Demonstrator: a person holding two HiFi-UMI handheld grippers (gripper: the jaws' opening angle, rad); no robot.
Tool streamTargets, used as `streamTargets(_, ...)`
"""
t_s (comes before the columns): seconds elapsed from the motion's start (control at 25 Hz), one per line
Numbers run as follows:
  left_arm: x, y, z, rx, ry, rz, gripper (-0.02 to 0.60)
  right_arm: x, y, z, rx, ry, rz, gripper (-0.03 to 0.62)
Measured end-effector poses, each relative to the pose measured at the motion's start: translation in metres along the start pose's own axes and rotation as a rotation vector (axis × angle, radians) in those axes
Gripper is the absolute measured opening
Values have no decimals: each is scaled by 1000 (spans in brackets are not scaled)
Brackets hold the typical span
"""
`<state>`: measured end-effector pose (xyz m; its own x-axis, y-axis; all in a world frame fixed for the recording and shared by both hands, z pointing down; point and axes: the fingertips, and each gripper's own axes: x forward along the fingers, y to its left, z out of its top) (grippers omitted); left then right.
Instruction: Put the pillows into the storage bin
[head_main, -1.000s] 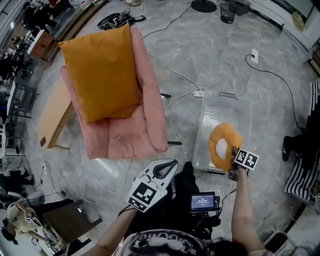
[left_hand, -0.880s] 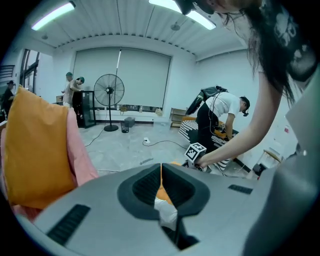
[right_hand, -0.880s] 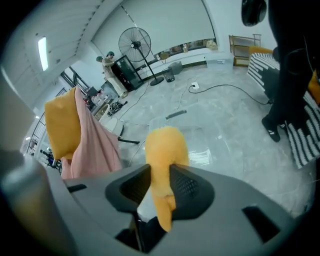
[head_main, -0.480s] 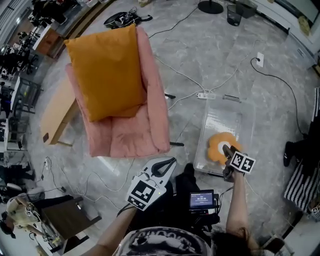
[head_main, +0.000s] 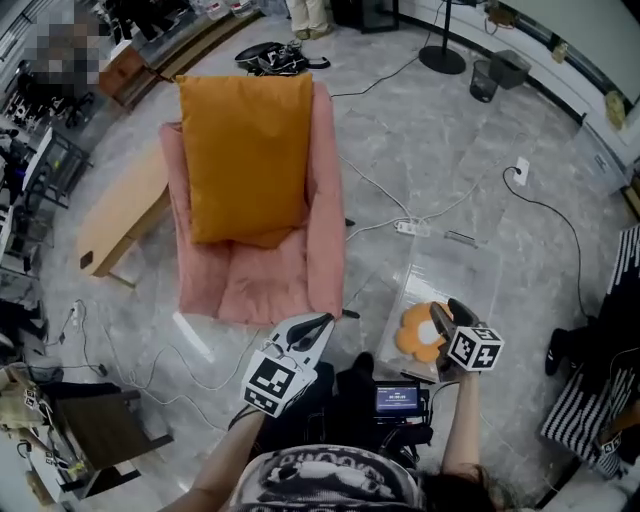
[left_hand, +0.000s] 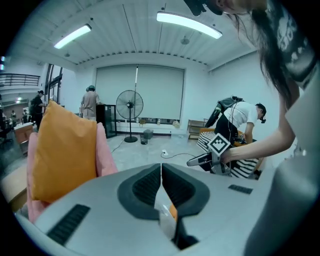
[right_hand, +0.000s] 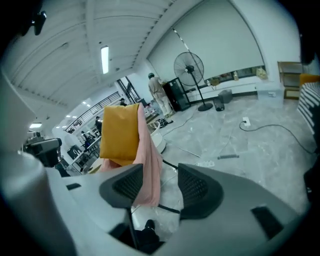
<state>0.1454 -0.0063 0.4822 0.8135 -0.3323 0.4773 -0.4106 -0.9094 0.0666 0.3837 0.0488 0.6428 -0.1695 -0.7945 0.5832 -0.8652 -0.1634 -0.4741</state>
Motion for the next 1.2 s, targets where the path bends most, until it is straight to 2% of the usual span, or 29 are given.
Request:
streamTargets(0.24, -23, 41, 10, -67, -61, 118, 17, 18, 75, 68, -116, -54, 129, 219)
streamTargets(0.52, -65, 110, -11, -118, -79, 191, 17, 80, 187, 91, -254, -34, 269, 216)
streamTargets(0.84, -100, 220, -22, -141, -108, 189, 17, 167, 295, 115, -414, 23, 300, 216)
streamTargets(1.0, -118, 279, -26, -131, -111, 170, 17, 207, 351, 150, -492, -3, 294, 216)
streamTargets(1.2, -136, 338, -24, -126, -138, 162, 17, 254, 421, 204, -601, -49, 327, 216)
